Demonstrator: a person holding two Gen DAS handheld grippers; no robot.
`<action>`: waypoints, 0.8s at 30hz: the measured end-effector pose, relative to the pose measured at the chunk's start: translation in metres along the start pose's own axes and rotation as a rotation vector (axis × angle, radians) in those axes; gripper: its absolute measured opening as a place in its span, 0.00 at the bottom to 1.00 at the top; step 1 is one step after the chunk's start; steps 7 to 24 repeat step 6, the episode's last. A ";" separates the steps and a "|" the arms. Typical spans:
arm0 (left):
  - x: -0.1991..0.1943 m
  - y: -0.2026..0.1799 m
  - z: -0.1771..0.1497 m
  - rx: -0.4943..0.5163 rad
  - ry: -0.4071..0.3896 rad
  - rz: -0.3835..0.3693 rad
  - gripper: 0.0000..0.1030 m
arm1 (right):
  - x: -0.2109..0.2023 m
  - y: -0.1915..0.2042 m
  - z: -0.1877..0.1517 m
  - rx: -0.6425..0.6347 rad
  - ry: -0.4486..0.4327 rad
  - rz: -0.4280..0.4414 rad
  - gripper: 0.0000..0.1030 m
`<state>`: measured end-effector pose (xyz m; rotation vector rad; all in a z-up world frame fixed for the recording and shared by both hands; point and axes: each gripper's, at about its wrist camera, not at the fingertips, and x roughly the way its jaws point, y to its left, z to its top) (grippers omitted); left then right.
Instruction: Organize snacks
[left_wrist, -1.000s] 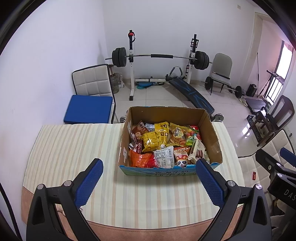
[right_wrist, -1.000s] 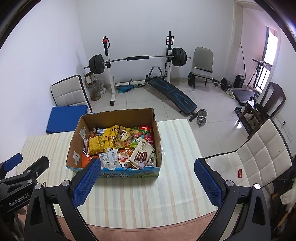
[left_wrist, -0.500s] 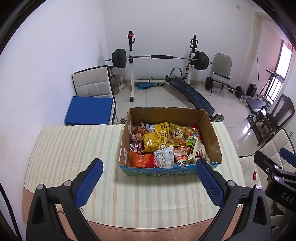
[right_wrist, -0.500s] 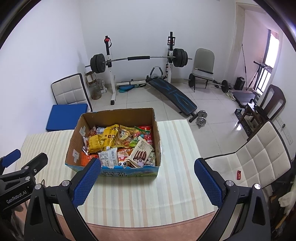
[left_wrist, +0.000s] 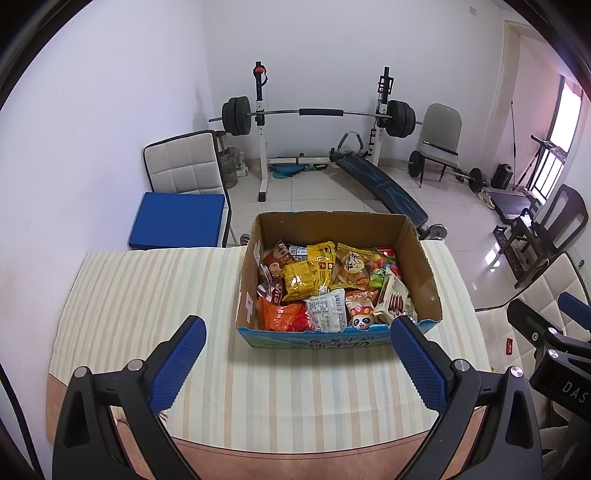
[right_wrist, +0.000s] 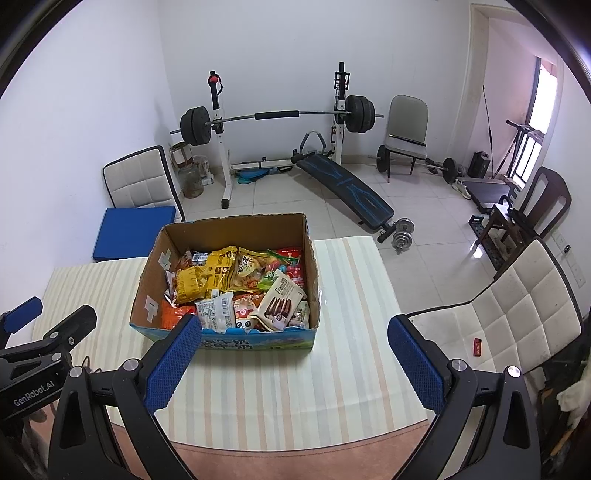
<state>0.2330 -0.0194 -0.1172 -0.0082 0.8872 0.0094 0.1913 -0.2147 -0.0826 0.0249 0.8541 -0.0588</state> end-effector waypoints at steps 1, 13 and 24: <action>0.000 0.000 0.000 0.001 -0.001 0.001 0.99 | 0.001 0.001 0.000 -0.002 -0.001 0.000 1.00; -0.002 0.000 -0.002 0.008 -0.007 -0.002 0.99 | 0.001 0.001 0.000 0.001 0.000 0.001 1.00; -0.002 0.000 -0.002 0.008 -0.007 -0.002 0.99 | 0.001 0.001 0.000 0.001 0.000 0.001 1.00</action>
